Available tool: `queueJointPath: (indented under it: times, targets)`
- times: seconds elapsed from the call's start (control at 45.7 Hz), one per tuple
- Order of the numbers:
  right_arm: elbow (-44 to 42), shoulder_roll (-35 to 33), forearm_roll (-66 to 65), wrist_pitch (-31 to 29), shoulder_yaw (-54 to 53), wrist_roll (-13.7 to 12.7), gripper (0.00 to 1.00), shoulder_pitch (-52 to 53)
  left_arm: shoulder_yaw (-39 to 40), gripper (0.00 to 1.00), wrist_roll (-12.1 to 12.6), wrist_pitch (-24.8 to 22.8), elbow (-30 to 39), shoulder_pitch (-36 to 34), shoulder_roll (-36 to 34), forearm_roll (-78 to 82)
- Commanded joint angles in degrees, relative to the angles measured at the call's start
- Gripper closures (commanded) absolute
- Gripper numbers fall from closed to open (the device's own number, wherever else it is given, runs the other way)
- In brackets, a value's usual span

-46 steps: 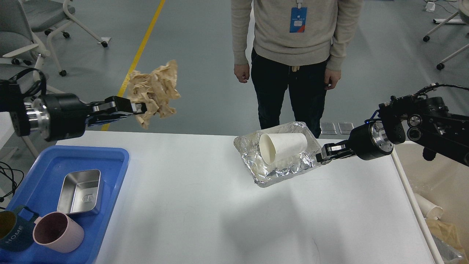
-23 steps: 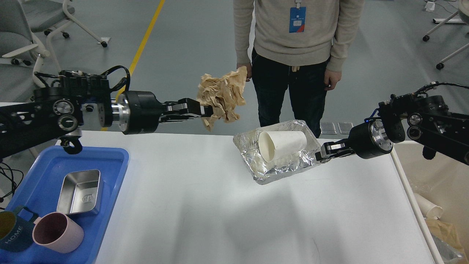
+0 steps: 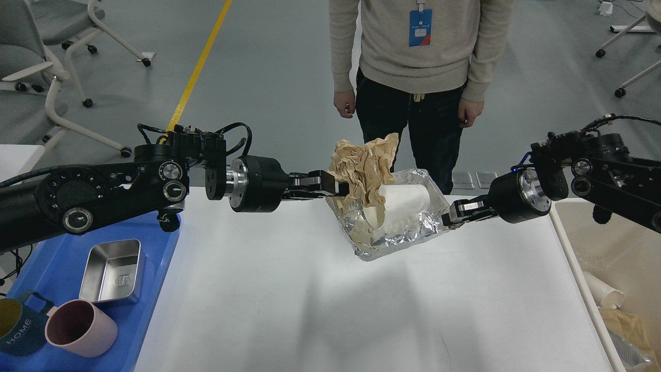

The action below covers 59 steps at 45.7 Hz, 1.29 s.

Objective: Tidy desktop
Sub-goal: 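Place the crumpled paper onto the foil tray and open the left gripper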

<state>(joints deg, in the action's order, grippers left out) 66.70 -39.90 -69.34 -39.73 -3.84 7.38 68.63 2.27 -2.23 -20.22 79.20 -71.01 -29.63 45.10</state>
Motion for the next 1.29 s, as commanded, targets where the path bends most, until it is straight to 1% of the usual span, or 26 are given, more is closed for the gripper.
queueJointPath:
  times: [0.0, 0.197, 0.284, 0.328, 0.394, 0.438, 0.525, 0.591, 0.635, 0.744, 0.81, 1.072, 1.269]
  targets:
    - [-0.08, 0.0, 0.0, 0.0, -0.11, 0.0, 1.0, 0.02, -1.66, 0.96, -0.06, 0.0, -0.01, 0.08, 1.33, -0.02]
    - [-0.43, 0.26, 0.0, 0.0, -0.03, 0.0, 1.0, 0.02, -2.71, 0.94, 0.03, -0.17, 0.16, -0.45, 0.72, -0.02]
    - [-0.43, 0.17, 0.0, 0.0, -0.03, 0.0, 1.0, 0.02, -2.71, 0.9, 0.03, -0.43, 0.16, -0.54, 0.63, -0.1]
    - [-0.43, 0.26, 0.0, 0.0, -0.03, 0.0, 1.0, 0.02, -2.71, 0.86, 0.03, -0.52, 0.16, -0.62, 0.63, -0.1]
    - [-0.43, 0.35, 0.0, 0.0, -0.03, 0.0, 1.0, 0.02, -2.63, 0.76, 0.03, -0.52, 0.16, -0.62, 0.63, -0.19]
    - [-0.43, 0.35, 0.0, 0.0, -0.11, 0.0, 1.0, 0.02, -2.63, 0.68, -0.06, -0.52, 0.16, -0.62, 0.54, -0.63]
    - [-0.52, 0.35, 0.0, 0.0, -0.11, 0.0, 1.0, 0.02, -2.1, 0.44, 0.12, -0.52, 0.16, -0.97, 0.37, -1.07]
    - [-0.52, 0.44, 0.0, 0.0, -0.03, 0.0, 1.0, -0.07, -2.1, 0.24, 0.47, -0.52, 0.16, -1.5, 0.28, -1.16]
    - [-0.6, 0.44, 0.0, 0.0, -0.11, 0.0, 1.0, -0.07, -1.92, 0.18, 0.56, -0.52, 0.16, -1.59, 0.19, -1.16]
    - [-0.6, 0.44, 0.0, 0.0, -0.11, 0.0, 1.0, 0.02, -1.66, 0.12, 0.56, -0.61, 0.25, -1.68, -0.07, -1.25]
    - [-0.6, 0.44, 0.0, 0.0, -0.2, 0.0, 1.0, 0.02, -1.57, 0.1, 0.56, -0.7, 0.34, -2.11, -0.42, -1.68]
    - [-0.69, 0.35, 0.0, 0.0, -0.2, 0.0, 1.0, 0.02, -1.48, 0.09, 0.64, -1.4, 0.51, -4.31, -1.48, -4.06]
    - [-0.78, 0.44, 0.09, 0.0, -0.38, 0.0, 1.0, -0.07, -1.66, 0.09, 0.73, -1.23, 0.43, -4.23, -2.54, -4.15]
